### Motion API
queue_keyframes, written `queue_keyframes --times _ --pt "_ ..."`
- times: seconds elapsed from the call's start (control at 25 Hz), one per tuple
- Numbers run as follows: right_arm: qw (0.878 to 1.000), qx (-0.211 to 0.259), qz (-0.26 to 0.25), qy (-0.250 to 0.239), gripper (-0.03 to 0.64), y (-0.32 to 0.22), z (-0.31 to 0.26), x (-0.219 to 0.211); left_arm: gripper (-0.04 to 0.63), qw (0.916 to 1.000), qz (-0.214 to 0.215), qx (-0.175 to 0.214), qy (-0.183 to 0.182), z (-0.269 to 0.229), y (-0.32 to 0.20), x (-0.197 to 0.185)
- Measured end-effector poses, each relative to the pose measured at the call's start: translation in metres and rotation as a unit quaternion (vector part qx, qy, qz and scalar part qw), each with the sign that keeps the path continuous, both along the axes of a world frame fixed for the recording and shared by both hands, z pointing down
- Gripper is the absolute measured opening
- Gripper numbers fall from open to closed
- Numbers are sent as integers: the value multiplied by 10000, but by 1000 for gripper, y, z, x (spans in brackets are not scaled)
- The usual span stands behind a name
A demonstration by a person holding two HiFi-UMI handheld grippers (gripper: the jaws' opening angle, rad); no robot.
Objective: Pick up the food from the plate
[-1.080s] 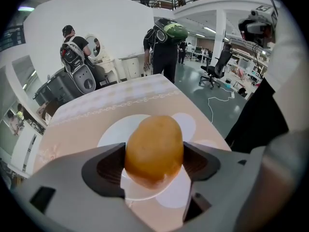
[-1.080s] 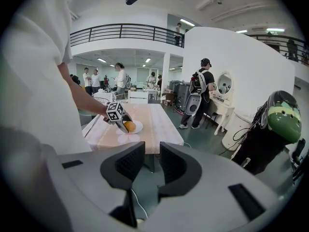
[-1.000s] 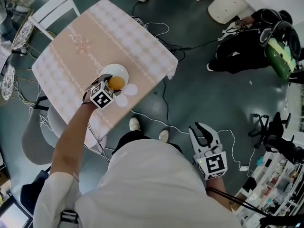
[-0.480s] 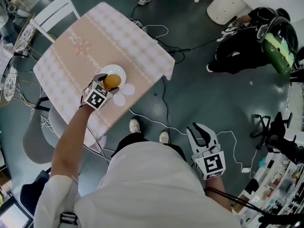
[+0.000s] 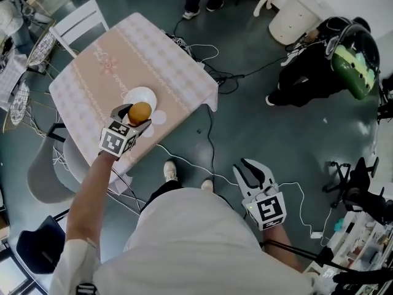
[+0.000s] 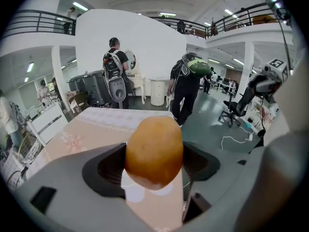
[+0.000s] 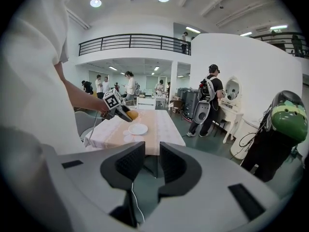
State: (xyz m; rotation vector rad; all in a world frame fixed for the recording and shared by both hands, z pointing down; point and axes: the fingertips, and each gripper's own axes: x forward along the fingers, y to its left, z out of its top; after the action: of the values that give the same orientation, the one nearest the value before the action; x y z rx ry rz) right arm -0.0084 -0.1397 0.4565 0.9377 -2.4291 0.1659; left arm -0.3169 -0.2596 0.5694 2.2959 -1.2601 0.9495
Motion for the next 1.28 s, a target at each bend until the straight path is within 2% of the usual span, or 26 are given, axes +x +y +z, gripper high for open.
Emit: queue_keyframes --times 0.28,0.68,1.0,1.28 --pt "9988 141 -436 -193 103 2 -4 17 365 9971 -361 419 519 -64 40 48" --pt "9936 174 -1065 -335 101 20 -7 40 365 9878 -764 881 1035 -138 115 119" --pt "9881 208 -1483 -356 81 35 -3 46 365 9833 -779 1184 1138 -179 162 160" --pt "9852 245 -1640 -424 66 44 -5 55 365 9815 -759 1365 1108 -200 186 192"
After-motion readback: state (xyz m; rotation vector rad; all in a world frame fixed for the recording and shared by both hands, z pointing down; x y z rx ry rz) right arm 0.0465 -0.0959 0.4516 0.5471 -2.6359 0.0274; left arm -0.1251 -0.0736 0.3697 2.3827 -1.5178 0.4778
